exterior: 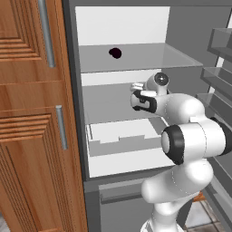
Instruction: Move the mustard and eggplant from the second highest shelf to the top shelf to make space. Then, place the pitcher from the counter on the cleared second highest shelf.
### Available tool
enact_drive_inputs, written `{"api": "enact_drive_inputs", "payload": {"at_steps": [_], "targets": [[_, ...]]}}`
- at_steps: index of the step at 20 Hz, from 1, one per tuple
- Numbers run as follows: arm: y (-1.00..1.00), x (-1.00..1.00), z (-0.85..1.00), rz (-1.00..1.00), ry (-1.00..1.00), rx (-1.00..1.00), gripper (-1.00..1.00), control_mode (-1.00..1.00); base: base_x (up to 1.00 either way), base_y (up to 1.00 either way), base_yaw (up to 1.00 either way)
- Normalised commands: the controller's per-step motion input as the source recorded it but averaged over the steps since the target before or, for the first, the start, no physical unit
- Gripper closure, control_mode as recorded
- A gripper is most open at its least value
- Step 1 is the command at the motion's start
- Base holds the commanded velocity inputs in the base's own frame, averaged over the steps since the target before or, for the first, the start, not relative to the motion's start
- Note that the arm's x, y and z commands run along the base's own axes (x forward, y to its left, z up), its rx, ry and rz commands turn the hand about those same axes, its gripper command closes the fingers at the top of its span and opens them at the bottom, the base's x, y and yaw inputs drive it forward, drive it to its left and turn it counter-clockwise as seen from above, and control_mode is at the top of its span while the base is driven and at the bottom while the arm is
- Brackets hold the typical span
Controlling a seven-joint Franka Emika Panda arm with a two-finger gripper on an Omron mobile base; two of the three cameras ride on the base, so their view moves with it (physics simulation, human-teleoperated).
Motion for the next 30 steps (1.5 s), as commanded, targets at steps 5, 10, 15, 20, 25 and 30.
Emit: {"api": "enact_drive_inputs", "payload": {"at_steps": [5, 10, 15, 20, 25, 30], "targets": [[0.0, 0.19, -0.1, 0.0, 0.0, 0.0, -1.0, -1.0, 0.0, 0.0, 0.0], [0.0, 0.2, -0.09, 0.0, 0.0, 0.0, -1.0, -1.0, 0.0, 0.0, 0.0], [0.0, 0.19, -0.1, 0.0, 0.0, 0.0, -1.0, -1.0, 0.0, 0.0, 0.0], [-0.02, 0.19, -0.09, 0.0, 0.0, 0.0, -1.0, -1.0, 0.0, 0.0, 0.0], [-0.04, 0.17, -0.1, 0.0, 0.0, 0.0, -1.0, -1.0, 0.0, 0.0, 0.0], [-0.03, 0.18, -0.11, 0.0, 0.0, 0.0, -1.0, -1.0, 0.0, 0.0, 0.0]]}}
